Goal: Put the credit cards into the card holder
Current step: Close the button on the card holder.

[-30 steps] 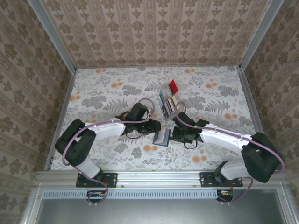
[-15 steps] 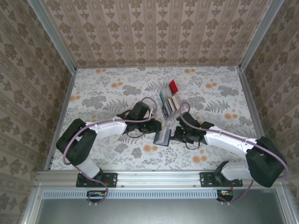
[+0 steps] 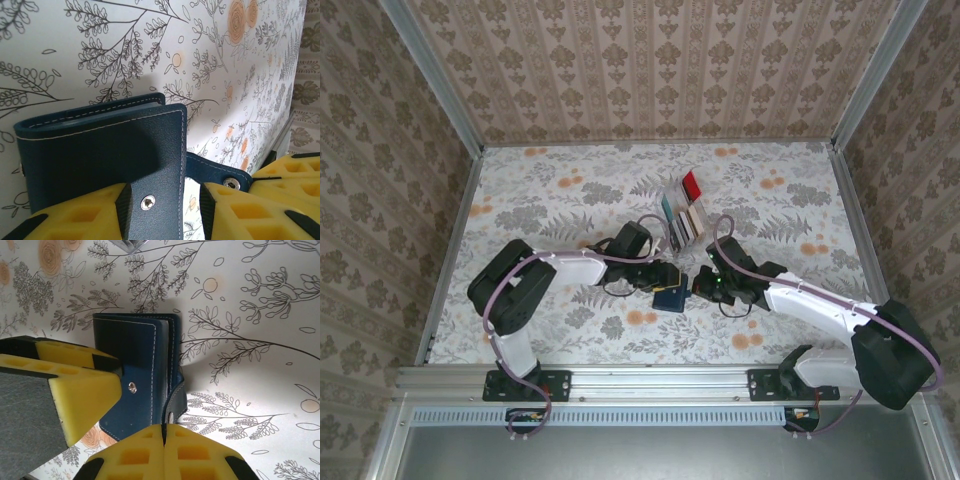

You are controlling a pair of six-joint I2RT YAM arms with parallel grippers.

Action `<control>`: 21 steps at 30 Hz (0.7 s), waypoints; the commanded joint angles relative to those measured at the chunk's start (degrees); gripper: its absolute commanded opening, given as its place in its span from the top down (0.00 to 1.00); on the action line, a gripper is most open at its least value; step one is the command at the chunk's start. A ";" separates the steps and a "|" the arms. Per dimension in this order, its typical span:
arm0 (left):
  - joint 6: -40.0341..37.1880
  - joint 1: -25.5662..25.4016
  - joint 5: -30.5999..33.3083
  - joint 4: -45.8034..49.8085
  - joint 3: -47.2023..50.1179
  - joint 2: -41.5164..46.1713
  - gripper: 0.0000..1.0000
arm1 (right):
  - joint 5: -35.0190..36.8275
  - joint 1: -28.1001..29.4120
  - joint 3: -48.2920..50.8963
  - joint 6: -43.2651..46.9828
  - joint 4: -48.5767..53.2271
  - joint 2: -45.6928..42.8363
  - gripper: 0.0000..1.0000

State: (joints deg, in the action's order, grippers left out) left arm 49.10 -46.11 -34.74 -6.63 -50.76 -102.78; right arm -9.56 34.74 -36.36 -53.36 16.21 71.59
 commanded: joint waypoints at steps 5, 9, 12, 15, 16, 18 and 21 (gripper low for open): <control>2.99 -0.21 4.37 -0.74 3.71 0.99 0.75 | -4.51 -0.26 -0.68 -1.55 -5.19 2.36 0.96; 2.76 -0.19 5.03 -0.52 3.67 2.03 0.77 | -6.79 -0.09 -1.76 -1.74 -7.44 5.32 0.97; 2.57 -0.30 5.66 -0.66 4.06 2.92 0.77 | -8.03 0.28 -2.95 -1.83 -8.52 7.68 0.97; 1.90 -0.26 5.87 0.11 3.99 3.88 0.75 | -8.03 1.09 -3.95 -2.17 -9.72 10.39 0.97; 1.75 -0.30 6.09 0.27 4.07 4.31 0.74 | -7.91 1.25 -4.30 -2.21 -9.80 10.94 0.97; 1.45 -0.30 6.41 0.59 4.34 4.89 0.73 | -7.60 1.30 -4.72 -2.31 -9.87 12.00 0.97; 1.20 -0.30 6.56 1.02 4.18 5.52 0.73 | -7.44 1.38 -5.27 -2.50 -9.75 13.84 0.98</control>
State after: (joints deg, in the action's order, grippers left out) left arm 51.37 -46.11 -29.28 -7.49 -47.24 -99.46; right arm -16.10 35.81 -40.16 -54.68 7.22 83.70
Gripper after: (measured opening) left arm 0.268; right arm 0.049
